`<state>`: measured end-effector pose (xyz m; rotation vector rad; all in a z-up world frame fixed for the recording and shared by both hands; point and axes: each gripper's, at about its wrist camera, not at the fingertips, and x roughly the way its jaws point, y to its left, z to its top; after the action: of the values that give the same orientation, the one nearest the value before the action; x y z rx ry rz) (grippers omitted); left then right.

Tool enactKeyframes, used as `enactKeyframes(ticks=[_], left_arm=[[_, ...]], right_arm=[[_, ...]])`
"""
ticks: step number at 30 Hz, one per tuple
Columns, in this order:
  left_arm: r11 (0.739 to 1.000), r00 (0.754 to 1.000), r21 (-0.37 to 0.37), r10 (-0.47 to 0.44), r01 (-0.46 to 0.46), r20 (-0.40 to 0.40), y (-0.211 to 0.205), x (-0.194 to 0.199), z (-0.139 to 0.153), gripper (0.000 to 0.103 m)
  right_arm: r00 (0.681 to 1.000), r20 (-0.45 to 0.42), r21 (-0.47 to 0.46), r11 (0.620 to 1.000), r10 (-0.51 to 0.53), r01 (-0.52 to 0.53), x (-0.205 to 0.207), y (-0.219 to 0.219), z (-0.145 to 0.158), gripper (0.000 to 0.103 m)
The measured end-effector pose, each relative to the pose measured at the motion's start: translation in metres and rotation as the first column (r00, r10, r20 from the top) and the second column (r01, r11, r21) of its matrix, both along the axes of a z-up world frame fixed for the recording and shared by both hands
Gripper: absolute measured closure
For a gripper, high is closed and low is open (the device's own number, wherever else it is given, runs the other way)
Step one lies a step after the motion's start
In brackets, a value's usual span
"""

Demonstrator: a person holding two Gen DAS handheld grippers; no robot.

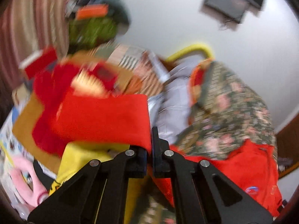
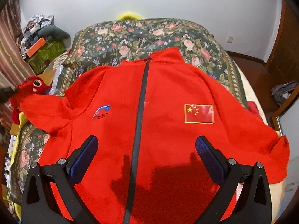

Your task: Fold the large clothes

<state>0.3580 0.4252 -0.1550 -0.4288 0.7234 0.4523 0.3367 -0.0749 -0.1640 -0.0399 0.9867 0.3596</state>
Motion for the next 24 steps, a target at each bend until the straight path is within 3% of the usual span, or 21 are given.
enactKeyframes(ticks=[5, 11, 16, 24], left_arm=[[0.989, 0.982, 0.040, -0.147, 0.144, 0.118, -0.072, 0.011, 0.069, 0.101], [0.946, 0.931, 0.035, -0.325, 0.323, 0.167, -0.171, 0.033, 0.100, 0.101], [0.899, 0.891, 0.047, -0.439, 0.436, 0.115, -0.249, 0.052, 0.085, 0.101], [0.814, 0.812, -0.018, -0.580, 0.580, -0.054, -0.363, 0.077, 0.011, 0.101]], right_arm=[[1.000, 0.027, 0.027, 1.000, -0.003, 0.002, -0.004, -0.016, 0.016, 0.000], [0.998, 0.060, 0.046, 0.999, 0.000, -0.003, -0.009, -0.036, 0.030, 0.000], [0.998, 0.060, 0.064, 0.998, -0.005, 0.002, -0.009, -0.058, 0.030, 0.000], [0.999, 0.035, 0.056, 0.998, -0.022, 0.020, -0.014, -0.093, 0.018, 0.000]])
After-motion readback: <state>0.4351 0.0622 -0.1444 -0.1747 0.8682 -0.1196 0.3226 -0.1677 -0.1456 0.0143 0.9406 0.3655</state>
